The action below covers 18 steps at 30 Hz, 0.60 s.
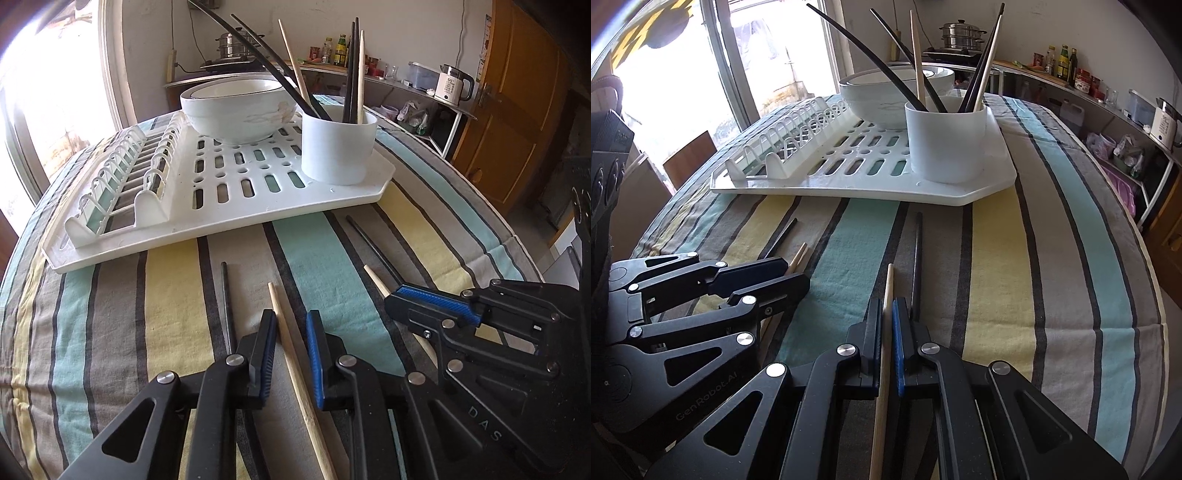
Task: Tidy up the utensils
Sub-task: 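Grasp a wooden chopstick with the left tool while the right tool grasps another wooden chopstick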
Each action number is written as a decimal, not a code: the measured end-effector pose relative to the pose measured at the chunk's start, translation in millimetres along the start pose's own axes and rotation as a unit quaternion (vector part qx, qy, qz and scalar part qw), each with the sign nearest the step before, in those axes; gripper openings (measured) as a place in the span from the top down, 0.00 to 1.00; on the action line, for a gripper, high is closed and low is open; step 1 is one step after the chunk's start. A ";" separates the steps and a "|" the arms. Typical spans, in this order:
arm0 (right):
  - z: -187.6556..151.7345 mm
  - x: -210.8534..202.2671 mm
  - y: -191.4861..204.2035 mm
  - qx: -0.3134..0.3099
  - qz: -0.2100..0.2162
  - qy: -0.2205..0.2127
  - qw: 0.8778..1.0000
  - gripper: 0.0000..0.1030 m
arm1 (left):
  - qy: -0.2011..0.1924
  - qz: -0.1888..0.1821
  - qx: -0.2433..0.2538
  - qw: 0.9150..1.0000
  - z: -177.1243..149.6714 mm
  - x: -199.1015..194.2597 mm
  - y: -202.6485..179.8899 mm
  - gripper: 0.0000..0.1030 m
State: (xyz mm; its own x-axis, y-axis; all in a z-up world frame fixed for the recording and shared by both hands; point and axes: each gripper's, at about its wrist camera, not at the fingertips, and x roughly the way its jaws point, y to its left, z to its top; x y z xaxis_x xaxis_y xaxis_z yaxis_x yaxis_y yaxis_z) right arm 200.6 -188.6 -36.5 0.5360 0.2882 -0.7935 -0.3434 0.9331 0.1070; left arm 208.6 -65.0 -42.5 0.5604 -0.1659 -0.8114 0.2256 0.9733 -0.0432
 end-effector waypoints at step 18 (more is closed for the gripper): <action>16.0 5.0 -2.4 -0.016 0.016 0.020 1.000 0.94 | -0.004 -0.043 -0.023 0.999 2.7 -9.3 15.8 0.95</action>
State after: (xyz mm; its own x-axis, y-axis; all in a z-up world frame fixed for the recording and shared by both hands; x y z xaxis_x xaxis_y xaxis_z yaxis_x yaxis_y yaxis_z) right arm 216.4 -185.9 -31.1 0.4940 0.3078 -0.8131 -0.3841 0.9163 0.1135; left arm 209.2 -48.5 -34.1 0.5477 -0.2502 -0.7984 0.2357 0.9617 -0.1398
